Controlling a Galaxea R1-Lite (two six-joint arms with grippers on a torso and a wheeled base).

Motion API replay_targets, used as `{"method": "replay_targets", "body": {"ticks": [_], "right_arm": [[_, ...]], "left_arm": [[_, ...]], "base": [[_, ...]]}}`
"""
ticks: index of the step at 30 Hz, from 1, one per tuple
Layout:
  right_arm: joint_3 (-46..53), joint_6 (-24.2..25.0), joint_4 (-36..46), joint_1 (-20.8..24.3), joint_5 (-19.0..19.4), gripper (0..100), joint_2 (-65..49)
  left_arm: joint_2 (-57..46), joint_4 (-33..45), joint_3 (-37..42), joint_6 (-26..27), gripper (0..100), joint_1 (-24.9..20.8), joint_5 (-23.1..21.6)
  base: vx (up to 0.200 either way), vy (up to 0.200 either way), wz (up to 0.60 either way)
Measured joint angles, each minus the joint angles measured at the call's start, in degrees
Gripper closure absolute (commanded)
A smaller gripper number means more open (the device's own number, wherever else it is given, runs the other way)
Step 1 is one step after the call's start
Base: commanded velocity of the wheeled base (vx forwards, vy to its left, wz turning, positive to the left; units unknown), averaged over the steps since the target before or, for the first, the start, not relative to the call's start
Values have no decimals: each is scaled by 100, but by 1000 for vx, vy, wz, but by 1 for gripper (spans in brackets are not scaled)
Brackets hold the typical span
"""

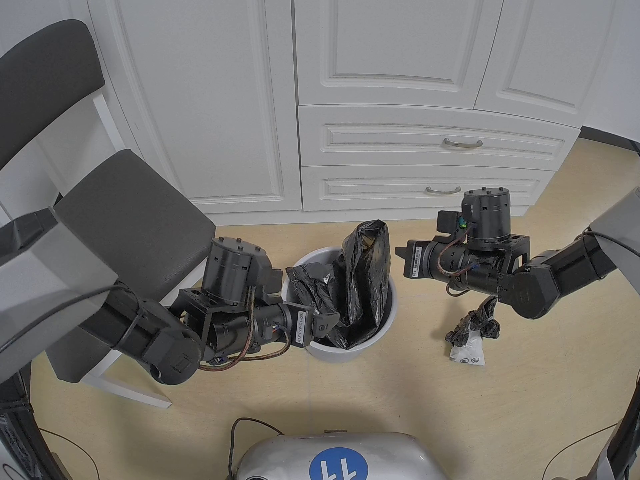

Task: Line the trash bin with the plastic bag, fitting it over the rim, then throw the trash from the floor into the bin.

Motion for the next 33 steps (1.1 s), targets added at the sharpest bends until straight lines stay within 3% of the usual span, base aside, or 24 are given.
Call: {"method": "replay_targets", "body": {"ticks": [6,7,13,20,28,33], "right_arm": [[-757,642,1064,5,5,100,276],[-853,697,1157,5,2,0,301],[-1276,897,1431,-24,-63,0,516],[-1753,947,1491,-50,-321,0,1069],[-2142,998,1499,-174,-356,0,1552],[-2387,1393,1481,-179,-358,0,1781]], "left_arm": [[177,-761,338,-33,0,4,169],[204,-961,410,-38,0,4,185],[383,-1957,934,-161,0,6,232],[542,-2022,1119,-211,0,63,243],[606,-2189,1185,-224,0,150,238],[697,-2282,1176,-222,0,183,238]], "base": [[0,0,0],[0,0,0],[0,0,0],[0,0,0],[0,0,0],[0,0,0]]}}
